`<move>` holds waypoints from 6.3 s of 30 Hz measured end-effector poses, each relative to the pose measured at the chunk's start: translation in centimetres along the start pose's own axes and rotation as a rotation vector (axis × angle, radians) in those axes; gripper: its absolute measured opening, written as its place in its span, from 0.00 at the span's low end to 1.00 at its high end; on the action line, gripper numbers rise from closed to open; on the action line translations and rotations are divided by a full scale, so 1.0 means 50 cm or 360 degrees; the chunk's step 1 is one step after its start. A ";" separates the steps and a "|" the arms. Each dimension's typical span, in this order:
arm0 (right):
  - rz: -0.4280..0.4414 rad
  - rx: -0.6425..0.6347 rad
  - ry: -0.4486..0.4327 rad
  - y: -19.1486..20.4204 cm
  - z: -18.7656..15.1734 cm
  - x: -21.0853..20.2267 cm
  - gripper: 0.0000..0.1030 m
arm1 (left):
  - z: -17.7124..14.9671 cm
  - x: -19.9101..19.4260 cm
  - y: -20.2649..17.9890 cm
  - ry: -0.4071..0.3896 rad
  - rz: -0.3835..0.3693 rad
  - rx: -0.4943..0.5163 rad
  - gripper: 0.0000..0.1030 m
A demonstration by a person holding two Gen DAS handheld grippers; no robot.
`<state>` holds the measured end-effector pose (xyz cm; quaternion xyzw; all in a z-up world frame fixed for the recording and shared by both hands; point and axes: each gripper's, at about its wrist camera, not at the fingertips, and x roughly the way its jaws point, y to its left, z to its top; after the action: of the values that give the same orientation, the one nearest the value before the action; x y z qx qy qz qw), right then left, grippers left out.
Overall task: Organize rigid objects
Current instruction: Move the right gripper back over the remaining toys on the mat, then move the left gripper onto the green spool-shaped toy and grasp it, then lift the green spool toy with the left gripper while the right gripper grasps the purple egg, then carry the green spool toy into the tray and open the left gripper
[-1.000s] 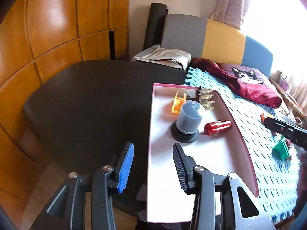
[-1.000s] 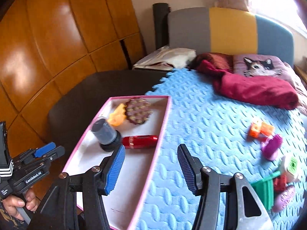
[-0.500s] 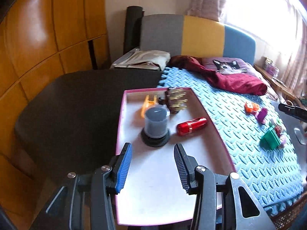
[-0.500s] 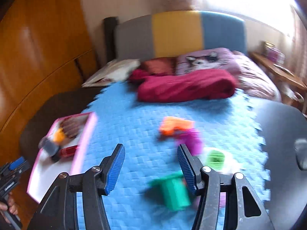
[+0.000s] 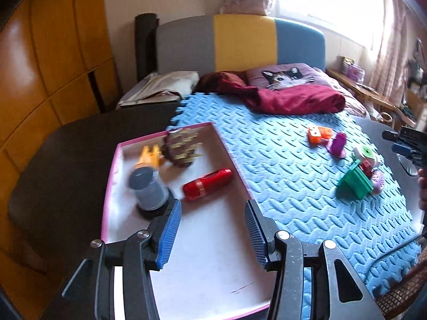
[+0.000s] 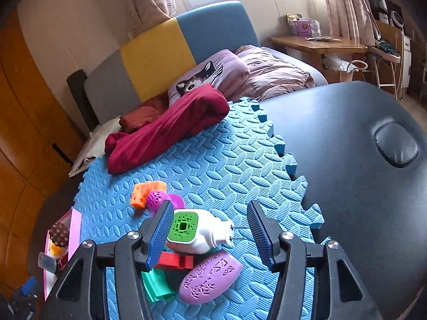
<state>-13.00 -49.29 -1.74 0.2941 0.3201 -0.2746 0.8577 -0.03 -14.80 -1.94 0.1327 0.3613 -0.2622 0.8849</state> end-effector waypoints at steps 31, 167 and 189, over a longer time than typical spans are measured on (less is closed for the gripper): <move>0.0049 0.0218 0.0029 -0.055 0.007 -0.004 0.57 | 0.062 0.118 -0.278 0.0111 -0.0417 0.0389 0.74; 0.0027 -0.1025 0.0467 0.120 -0.143 0.102 0.43 | -0.014 0.062 0.071 0.0194 -0.0420 -0.0308 0.61; 0.0030 -0.1024 0.0463 0.121 -0.136 0.107 0.43 | 0.025 0.191 0.067 0.0277 -0.0234 -0.0287 0.73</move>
<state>-8.20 -42.08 -7.79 0.0479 0.5063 -0.1071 0.8544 8.29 -16.10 -7.66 0.0481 0.4676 -0.2801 0.8370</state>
